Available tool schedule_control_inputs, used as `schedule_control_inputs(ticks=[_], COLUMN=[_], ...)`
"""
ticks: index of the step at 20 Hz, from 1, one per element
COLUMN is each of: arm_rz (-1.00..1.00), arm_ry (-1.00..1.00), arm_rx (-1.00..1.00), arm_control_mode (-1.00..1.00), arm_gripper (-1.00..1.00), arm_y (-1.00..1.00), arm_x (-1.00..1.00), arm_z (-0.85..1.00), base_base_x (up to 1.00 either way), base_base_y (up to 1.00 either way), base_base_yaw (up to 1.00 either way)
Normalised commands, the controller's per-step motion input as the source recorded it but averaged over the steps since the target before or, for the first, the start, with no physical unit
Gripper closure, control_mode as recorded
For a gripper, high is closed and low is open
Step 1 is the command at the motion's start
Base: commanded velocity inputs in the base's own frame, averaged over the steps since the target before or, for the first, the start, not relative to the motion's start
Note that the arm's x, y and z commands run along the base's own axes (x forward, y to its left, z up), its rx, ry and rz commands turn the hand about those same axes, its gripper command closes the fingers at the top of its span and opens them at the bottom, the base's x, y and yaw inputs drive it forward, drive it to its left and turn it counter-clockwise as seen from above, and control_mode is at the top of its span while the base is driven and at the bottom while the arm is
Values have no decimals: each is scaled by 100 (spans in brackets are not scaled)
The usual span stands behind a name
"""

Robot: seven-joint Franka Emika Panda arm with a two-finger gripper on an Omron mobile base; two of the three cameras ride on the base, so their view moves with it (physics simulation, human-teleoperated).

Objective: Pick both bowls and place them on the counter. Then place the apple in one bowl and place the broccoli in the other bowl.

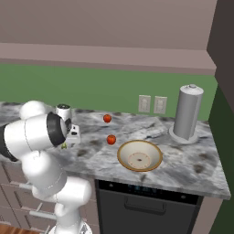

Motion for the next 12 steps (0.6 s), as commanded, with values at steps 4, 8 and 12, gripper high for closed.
schedule_control_inputs(ticks=[4, 8, 12], arm_rz=[2, 0, 0], arm_ry=[0, 0, 0], arm_rx=[-2, -3, -1], arm_control_mode=[-100, -100, -100], arm_gripper=[-100, -100, -100], arm_y=[10, 22, 16], arm_x=[30, 34, 12], arm_z=[-16, -17, -16], base_base_x=[0, 0, 0], base_base_y=[0, 0, 0], base_base_yaw=[0, 0, 0])
